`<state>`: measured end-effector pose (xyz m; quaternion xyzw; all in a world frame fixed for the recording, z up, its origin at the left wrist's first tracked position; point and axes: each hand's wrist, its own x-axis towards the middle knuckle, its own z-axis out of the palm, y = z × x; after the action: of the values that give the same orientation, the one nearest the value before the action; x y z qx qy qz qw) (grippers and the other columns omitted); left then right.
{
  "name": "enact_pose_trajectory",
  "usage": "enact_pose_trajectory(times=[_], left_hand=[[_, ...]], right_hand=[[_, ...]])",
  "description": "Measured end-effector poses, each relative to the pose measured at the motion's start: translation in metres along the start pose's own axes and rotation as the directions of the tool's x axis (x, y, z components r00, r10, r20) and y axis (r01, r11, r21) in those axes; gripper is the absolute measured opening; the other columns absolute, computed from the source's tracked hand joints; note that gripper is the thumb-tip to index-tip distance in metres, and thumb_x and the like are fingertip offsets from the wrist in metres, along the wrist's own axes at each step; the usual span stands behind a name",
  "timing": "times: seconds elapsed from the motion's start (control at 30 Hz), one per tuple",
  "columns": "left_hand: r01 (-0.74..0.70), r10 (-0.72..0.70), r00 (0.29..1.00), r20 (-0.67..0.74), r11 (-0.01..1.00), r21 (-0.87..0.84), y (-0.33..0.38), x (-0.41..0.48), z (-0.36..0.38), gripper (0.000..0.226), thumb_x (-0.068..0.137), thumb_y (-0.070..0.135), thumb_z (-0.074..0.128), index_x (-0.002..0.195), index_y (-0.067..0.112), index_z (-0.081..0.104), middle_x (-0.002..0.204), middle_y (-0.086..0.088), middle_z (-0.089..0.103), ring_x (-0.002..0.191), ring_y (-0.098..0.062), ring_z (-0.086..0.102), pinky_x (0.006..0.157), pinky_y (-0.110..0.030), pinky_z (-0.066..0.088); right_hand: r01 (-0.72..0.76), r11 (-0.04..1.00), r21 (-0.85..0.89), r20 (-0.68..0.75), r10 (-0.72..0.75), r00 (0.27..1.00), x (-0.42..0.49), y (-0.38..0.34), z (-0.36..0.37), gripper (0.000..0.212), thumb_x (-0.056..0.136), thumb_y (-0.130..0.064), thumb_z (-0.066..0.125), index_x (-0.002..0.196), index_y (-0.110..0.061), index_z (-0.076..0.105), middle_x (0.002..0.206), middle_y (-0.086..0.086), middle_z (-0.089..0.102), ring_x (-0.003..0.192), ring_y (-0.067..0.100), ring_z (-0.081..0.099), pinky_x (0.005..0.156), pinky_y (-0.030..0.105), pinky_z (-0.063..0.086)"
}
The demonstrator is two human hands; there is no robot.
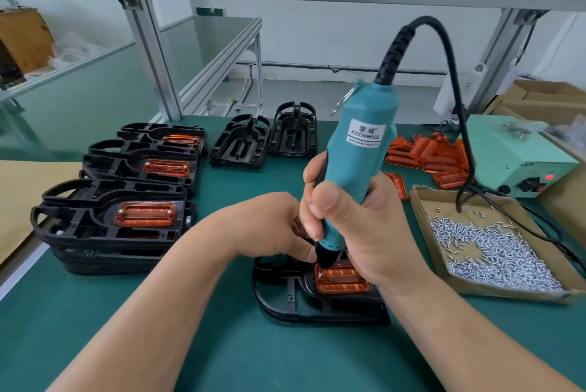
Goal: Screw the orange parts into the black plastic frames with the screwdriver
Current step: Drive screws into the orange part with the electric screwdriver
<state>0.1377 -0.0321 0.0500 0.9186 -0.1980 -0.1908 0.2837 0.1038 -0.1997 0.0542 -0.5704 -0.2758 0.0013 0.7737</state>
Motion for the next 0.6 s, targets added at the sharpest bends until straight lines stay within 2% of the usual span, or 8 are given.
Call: enact_pose_trajectory(times=[0.1, 0.2, 0.33, 0.43, 0.6], left_hand=[[0.001, -0.001, 1.000, 0.004, 1.000, -0.006, -0.001, 0.000, 0.000, 0.017, 0.073, 0.037, 0.080, 0.070, 0.038, 0.063, 0.072, 0.011, 0.065, 0.070, -0.009, 0.062, 0.071, -0.031, 0.053], [0.009, -0.009, 1.000, 0.018, 1.000, -0.019, 0.001, 0.000, 0.000, 0.018, 0.075, 0.034, 0.080, 0.069, 0.036, 0.063, 0.069, 0.012, 0.063, 0.068, -0.010, 0.059, 0.072, -0.033, 0.054], [0.011, -0.011, 0.999, 0.030, 1.000, -0.008, 0.006, -0.003, 0.000, 0.011, 0.073, 0.034, 0.073, 0.072, 0.033, 0.062, 0.072, 0.011, 0.062, 0.071, -0.014, 0.059, 0.077, -0.037, 0.057], [-0.016, 0.016, 0.999, 0.028, 1.000, 0.004, 0.009, -0.004, -0.001, 0.012, 0.081, 0.023, 0.075, 0.088, 0.023, 0.066, 0.088, -0.002, 0.069, 0.086, -0.028, 0.065, 0.085, -0.047, 0.059], [0.005, -0.005, 1.000, 0.023, 1.000, 0.007, 0.007, -0.004, -0.001, 0.015, 0.080, 0.028, 0.080, 0.083, 0.022, 0.066, 0.090, -0.008, 0.070, 0.089, -0.030, 0.067, 0.087, -0.052, 0.058]], right_hand=[[-0.016, 1.000, -0.024, 0.025, 0.017, 1.000, 0.002, -0.001, 0.001, 0.044, 0.089, -0.051, 0.080, 0.099, -0.013, 0.061, 0.064, 0.011, 0.051, 0.055, 0.028, 0.048, 0.058, 0.037, 0.042], [-0.055, 0.998, -0.041, 0.056, 0.057, 0.997, 0.005, -0.001, 0.001, 0.046, 0.090, -0.048, 0.079, 0.090, -0.008, 0.055, 0.062, 0.021, 0.045, 0.054, 0.027, 0.045, 0.057, 0.038, 0.039], [-0.074, 0.996, -0.052, 0.127, 0.080, 0.989, 0.007, -0.001, -0.001, 0.048, 0.093, -0.045, 0.077, 0.088, -0.004, 0.052, 0.064, 0.008, 0.051, 0.054, 0.024, 0.046, 0.058, 0.033, 0.041], [-0.070, 0.997, -0.040, 0.144, 0.075, 0.987, 0.005, -0.001, -0.002, 0.040, 0.093, -0.046, 0.078, 0.093, -0.010, 0.058, 0.064, 0.007, 0.054, 0.054, 0.022, 0.047, 0.059, 0.029, 0.042], [-0.028, 0.999, 0.029, 0.066, 0.026, 0.997, 0.002, 0.002, -0.004, 0.049, 0.090, -0.050, 0.080, 0.111, -0.010, 0.063, 0.067, 0.007, 0.055, 0.056, 0.027, 0.049, 0.062, 0.040, 0.041]])
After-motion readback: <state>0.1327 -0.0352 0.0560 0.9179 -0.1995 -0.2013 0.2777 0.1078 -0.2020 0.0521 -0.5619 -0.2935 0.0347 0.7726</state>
